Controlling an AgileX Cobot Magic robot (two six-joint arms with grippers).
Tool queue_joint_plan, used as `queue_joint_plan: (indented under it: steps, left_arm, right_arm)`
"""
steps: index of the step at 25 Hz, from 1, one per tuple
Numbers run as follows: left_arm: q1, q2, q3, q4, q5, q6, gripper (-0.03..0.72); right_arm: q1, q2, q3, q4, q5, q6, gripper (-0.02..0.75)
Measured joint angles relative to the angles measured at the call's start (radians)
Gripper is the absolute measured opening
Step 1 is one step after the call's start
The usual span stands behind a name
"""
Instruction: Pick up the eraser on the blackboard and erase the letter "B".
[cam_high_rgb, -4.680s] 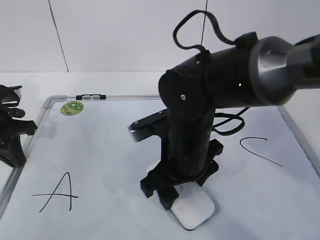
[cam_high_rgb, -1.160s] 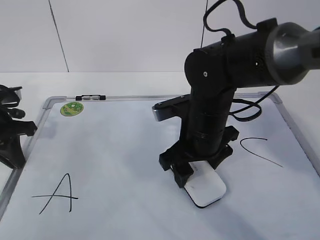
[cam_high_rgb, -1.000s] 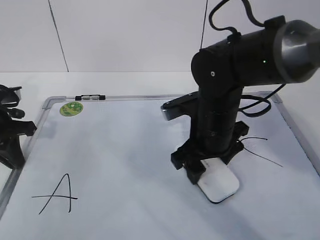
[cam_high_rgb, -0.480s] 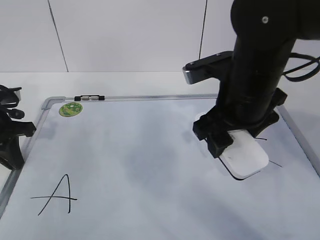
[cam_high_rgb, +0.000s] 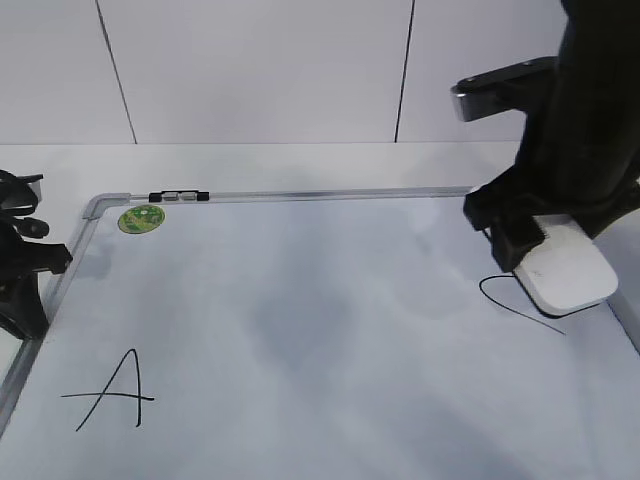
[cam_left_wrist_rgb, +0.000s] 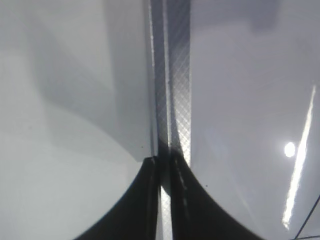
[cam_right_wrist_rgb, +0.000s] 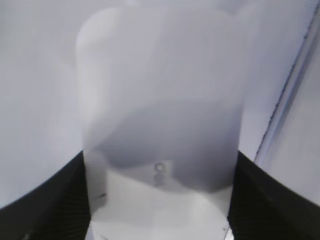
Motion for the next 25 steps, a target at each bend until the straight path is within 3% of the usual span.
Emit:
queue_joint_plan:
  steps: [4,9,14,18,25]
  left_arm:
    - [0.0,0.0,0.0,0.0,0.002,0.0,0.016]
    - [0.0,0.0,0.0,0.0,0.002,0.0,0.016]
    - [0.0,0.0,0.0,-0.002,0.002,0.0,0.016]
    - [0.0,0.0,0.0,-0.002,0.002,0.0,0.016]
    - [0.0,0.0,0.0,-0.002,0.002,0.0,0.016]
  right_arm:
    - [-0.124,-0.002,0.0,0.004,0.001,-0.029,0.529]
    - [-0.289,-0.002,0.0,0.143,-0.011,-0.133,0.529]
    - [-0.407,0.003,0.0,0.177,-0.038,-0.2,0.529]
    - [-0.465,0.037,0.0,0.23,-0.048,-0.277,0.529]
    - [-0.468,0.097,0.0,0.325,-0.049,-0.379,0.529]
